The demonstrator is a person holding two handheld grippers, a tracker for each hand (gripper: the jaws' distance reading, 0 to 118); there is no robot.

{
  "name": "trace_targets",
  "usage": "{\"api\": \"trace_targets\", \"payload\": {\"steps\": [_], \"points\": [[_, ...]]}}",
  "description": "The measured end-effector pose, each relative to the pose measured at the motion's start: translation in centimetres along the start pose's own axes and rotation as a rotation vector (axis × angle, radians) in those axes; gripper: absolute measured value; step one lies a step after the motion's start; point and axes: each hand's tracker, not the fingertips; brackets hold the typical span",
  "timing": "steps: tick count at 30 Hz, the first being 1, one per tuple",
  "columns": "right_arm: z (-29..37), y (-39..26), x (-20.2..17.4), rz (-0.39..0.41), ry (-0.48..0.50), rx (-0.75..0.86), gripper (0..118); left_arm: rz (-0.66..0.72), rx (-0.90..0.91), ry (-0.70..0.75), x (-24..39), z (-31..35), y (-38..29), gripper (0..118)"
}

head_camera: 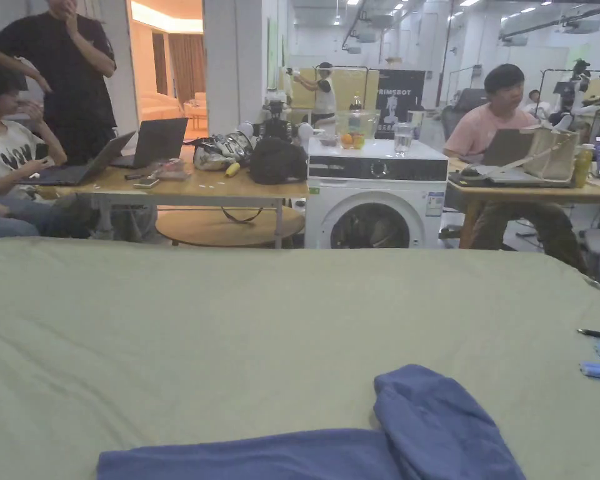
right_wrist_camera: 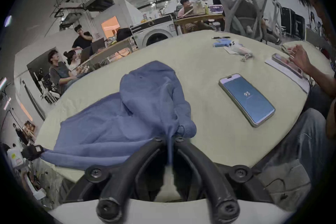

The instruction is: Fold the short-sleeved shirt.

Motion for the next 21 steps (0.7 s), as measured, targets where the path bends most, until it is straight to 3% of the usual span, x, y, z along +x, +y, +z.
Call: {"api": "trace_targets", "payload": {"steps": [1,2,5,10,14,15,16,17,18,21], "points": [[0.1,-0.2,-0.1,0.015,-0.019,0.019,88,-0.01,0.001,-0.005,0.1,0.0,0.1,90],[0.2,-0.3,0.0,0.014,-0.01,0.023,93,-0.021,0.021,-0.017,0.3,0.3,0.3,90],[1.3,0.4,-0.5,0.027,0.044,0.102,93,-0.086,0.105,-0.016,2.0,1.3,1.7,90],[4.0,2.1,-3.4,0.132,0.118,0.231,93,-0.198,0.283,0.042,6.2,3.4,4.1,89],[5.6,3.0,-5.5,0.166,0.19,0.304,86,-0.229,0.339,0.018,8.3,4.4,5.1,78],[5.9,3.1,-5.9,0.169,0.205,0.311,73,-0.237,0.362,0.006,8.8,4.6,5.1,62],[6.0,3.2,-6.2,0.174,0.22,0.322,44,-0.247,0.385,-0.015,9.2,4.8,5.2,28],[5.9,3.3,-6.4,0.182,0.229,0.333,17,-0.257,0.373,-0.022,9.4,4.8,5.4,5],[5.6,3.3,-6.7,0.19,0.222,0.338,0,-0.259,0.362,-0.03,9.7,4.7,5.5,0],[4.7,3.6,-7.2,0.217,0.22,0.285,0,-0.248,0.344,-0.023,9.4,4.4,5.4,0]]}}
